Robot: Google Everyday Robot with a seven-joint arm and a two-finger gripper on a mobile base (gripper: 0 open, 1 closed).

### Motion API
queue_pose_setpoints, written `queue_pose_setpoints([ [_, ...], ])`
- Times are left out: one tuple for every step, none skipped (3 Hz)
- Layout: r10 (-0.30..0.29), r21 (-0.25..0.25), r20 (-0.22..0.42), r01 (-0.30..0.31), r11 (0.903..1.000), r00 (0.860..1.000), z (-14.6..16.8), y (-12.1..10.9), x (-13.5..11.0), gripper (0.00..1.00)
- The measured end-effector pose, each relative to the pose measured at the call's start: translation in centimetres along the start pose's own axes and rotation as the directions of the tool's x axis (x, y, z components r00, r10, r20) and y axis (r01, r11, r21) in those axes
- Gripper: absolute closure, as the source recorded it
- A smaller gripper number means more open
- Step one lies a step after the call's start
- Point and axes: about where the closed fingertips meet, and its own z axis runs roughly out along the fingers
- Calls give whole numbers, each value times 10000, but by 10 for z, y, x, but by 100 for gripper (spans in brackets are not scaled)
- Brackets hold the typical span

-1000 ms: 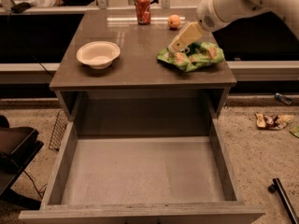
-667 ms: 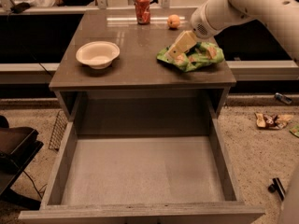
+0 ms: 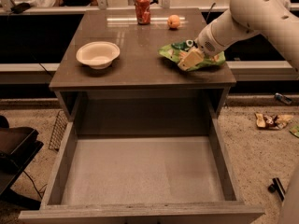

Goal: Place green rice chip bag into top drawer

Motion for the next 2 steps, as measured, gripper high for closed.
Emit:
queue_pose_setpoints([
  [1,-67,-40,-2,10000,10000,3,2,1,64],
  [-5,-111,-53,4,9999,10000,6,3,1,95],
])
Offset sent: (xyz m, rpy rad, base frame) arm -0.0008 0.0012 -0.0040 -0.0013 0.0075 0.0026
